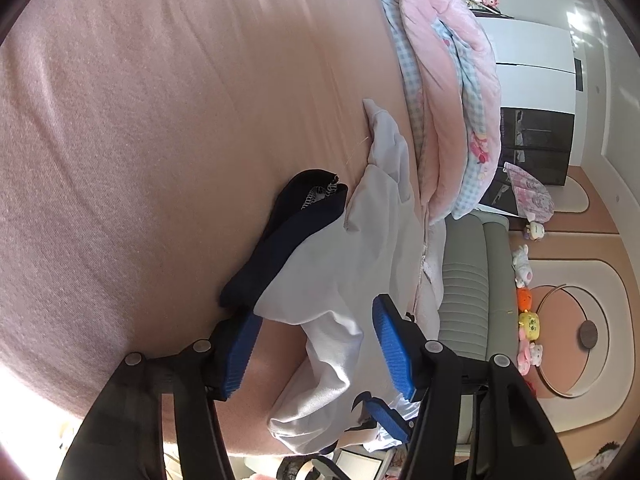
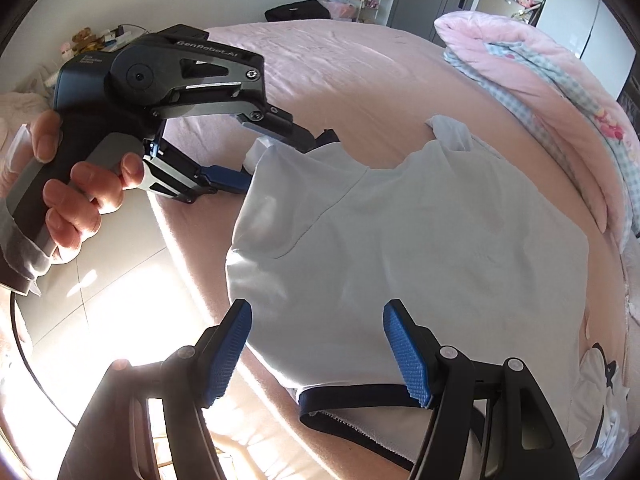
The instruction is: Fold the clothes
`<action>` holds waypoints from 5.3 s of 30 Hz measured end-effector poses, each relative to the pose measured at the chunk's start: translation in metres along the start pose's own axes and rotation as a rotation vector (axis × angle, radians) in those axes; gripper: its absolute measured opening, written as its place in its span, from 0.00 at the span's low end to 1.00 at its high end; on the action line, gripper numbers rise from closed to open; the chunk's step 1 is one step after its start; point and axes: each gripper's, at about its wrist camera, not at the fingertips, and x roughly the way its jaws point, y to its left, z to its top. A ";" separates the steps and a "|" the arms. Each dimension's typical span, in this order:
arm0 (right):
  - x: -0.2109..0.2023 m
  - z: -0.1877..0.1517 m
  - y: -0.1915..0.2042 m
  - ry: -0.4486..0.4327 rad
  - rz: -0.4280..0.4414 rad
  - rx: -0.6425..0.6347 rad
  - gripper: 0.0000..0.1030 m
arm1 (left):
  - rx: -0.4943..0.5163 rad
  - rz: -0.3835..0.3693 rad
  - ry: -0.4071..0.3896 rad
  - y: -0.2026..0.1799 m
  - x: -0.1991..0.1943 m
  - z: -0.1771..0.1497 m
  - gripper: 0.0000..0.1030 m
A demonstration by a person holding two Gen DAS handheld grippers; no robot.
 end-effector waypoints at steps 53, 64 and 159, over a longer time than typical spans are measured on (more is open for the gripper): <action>-0.005 0.010 0.013 -0.059 -0.018 -0.083 0.64 | 0.451 0.331 -0.077 -0.069 -0.032 -0.018 0.32; -0.059 0.014 -0.082 -0.105 -0.042 0.055 0.65 | 0.310 0.155 -0.171 -0.099 -0.036 -0.018 0.70; 0.210 -0.027 -0.516 0.041 0.715 1.800 0.56 | -0.232 0.093 0.095 -0.104 0.217 0.199 0.78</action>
